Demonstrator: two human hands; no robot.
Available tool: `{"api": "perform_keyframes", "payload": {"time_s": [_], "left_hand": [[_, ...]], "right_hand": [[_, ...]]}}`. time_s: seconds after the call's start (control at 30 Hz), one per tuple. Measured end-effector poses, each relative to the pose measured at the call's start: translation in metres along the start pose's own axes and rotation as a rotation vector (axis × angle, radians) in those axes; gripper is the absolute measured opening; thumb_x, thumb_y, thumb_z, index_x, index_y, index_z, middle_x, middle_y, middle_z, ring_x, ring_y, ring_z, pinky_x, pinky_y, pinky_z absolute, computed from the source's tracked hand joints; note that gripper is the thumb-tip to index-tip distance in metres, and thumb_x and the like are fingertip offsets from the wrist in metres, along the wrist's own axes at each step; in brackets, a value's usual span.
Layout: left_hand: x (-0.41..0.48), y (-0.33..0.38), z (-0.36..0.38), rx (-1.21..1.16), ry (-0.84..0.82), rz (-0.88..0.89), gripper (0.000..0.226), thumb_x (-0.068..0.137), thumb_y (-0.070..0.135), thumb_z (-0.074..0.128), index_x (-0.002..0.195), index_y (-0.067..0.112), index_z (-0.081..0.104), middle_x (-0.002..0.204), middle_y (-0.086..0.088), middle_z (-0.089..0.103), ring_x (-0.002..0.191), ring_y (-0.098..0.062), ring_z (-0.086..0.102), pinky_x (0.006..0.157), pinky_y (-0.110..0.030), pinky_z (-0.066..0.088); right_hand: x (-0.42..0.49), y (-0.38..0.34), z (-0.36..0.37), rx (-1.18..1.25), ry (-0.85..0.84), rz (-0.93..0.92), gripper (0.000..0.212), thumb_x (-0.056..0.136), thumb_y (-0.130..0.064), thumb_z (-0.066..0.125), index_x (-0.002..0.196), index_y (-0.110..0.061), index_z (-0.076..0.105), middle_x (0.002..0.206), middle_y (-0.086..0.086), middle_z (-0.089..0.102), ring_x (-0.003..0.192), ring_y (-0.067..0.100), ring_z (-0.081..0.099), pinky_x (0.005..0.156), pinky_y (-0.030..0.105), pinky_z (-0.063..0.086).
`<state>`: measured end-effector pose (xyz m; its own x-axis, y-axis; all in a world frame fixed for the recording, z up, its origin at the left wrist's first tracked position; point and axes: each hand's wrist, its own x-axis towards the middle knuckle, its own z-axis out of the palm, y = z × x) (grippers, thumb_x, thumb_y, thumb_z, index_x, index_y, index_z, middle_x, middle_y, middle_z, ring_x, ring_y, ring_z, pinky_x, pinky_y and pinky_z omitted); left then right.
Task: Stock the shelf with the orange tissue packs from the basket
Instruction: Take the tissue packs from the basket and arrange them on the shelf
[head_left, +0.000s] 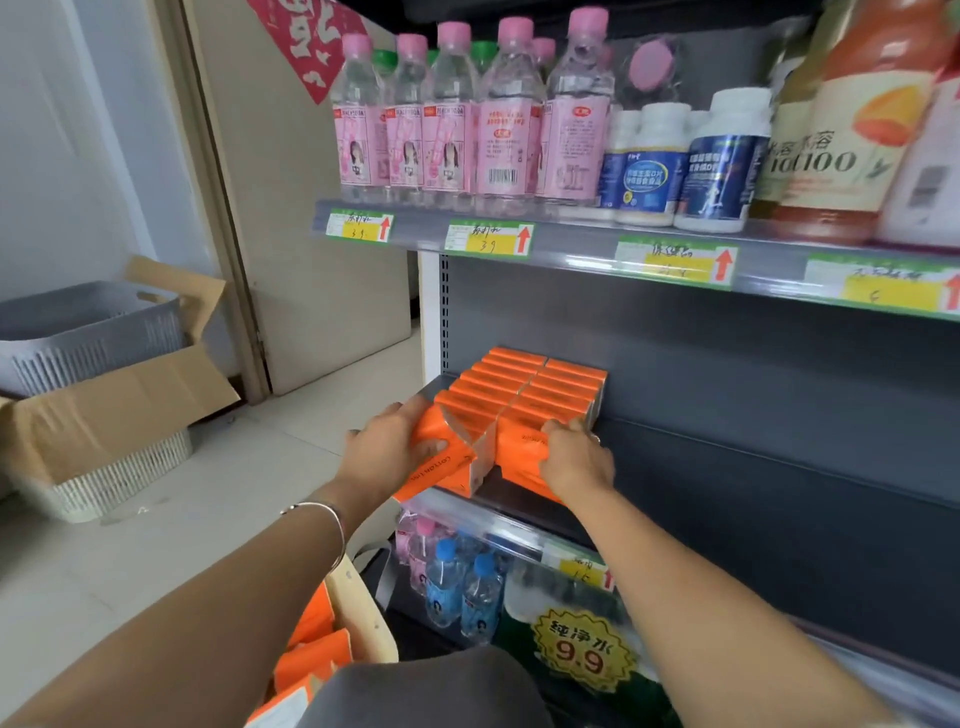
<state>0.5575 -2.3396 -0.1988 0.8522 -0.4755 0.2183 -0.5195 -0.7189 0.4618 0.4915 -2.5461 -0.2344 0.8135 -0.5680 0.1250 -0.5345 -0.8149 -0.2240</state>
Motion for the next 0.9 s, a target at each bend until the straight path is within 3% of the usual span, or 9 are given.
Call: {"api": "perform_keyframes", "payload": {"time_s": [0.1,0.23,0.4,0.53,0.67,0.77,0.9], "left_hand": [[0.011,-0.002,0.006,0.054,-0.008,0.016,0.043,0.091,0.045,0.051,0.129,0.028,0.038,0.115,-0.006,0.052,0.111,-0.032,0.052,0.093,-0.050,0.041],[0.026,-0.006,0.008,0.031,-0.042,0.077,0.051,0.091,0.052,0.045,0.134,0.028,0.033,0.115,-0.009,0.047,0.110,-0.035,0.049,0.092,-0.055,0.043],[0.036,-0.006,0.009,0.170,-0.075,0.115,0.060,0.087,0.060,0.038,0.138,0.031,0.029,0.123,-0.006,0.047,0.115,-0.031,0.044,0.091,-0.052,0.043],[0.034,-0.008,0.011,0.220,-0.053,0.157,0.055,0.091,0.055,0.042,0.138,0.030,0.029,0.128,-0.003,0.046,0.118,-0.028,0.042,0.092,-0.047,0.039],[0.030,-0.006,0.011,0.282,-0.067,0.193,0.053,0.093,0.049,0.045,0.138,0.027,0.028,0.133,0.000,0.045,0.121,-0.025,0.041,0.096,-0.044,0.037],[0.027,0.001,0.010,0.351,-0.078,0.214,0.053,0.093,0.049,0.047,0.137,0.025,0.031,0.133,0.000,0.045,0.121,-0.024,0.041,0.096,-0.042,0.035],[0.018,0.015,0.014,0.457,-0.119,0.188,0.052,0.090,0.048,0.053,0.131,0.019,0.038,0.131,-0.002,0.047,0.122,-0.024,0.042,0.097,-0.040,0.035]], "right_hand": [[0.012,-0.006,0.013,-0.122,0.097,-0.029,0.048,0.088,-0.020,0.060,0.133,-0.029,0.046,0.131,-0.002,0.049,0.128,0.023,0.036,0.097,0.038,0.032],[0.028,-0.013,0.022,-0.198,0.152,-0.066,0.041,0.089,-0.022,0.057,0.129,-0.029,0.050,0.122,-0.004,0.055,0.119,0.023,0.037,0.089,0.037,0.028],[0.035,-0.014,0.034,-0.171,0.162,-0.101,0.047,0.089,-0.010,0.052,0.134,-0.024,0.046,0.129,0.001,0.048,0.119,0.025,0.041,0.094,0.037,0.037],[0.028,-0.011,0.042,-0.090,0.200,-0.148,0.048,0.087,-0.004,0.053,0.131,-0.021,0.043,0.128,0.008,0.043,0.116,0.029,0.043,0.089,0.036,0.043],[0.021,-0.007,0.036,-0.093,0.263,-0.192,0.041,0.092,-0.020,0.051,0.132,-0.024,0.044,0.128,0.004,0.048,0.117,0.027,0.045,0.095,0.039,0.035],[0.012,-0.009,0.017,0.049,0.357,-0.281,0.046,0.094,-0.028,0.045,0.140,-0.025,0.040,0.138,0.000,0.045,0.124,0.025,0.043,0.102,0.042,0.030],[-0.010,-0.017,-0.010,0.126,0.266,-0.502,0.059,0.086,-0.037,0.032,0.143,-0.025,0.035,0.143,-0.001,0.039,0.129,0.022,0.036,0.103,0.041,0.029]]}}
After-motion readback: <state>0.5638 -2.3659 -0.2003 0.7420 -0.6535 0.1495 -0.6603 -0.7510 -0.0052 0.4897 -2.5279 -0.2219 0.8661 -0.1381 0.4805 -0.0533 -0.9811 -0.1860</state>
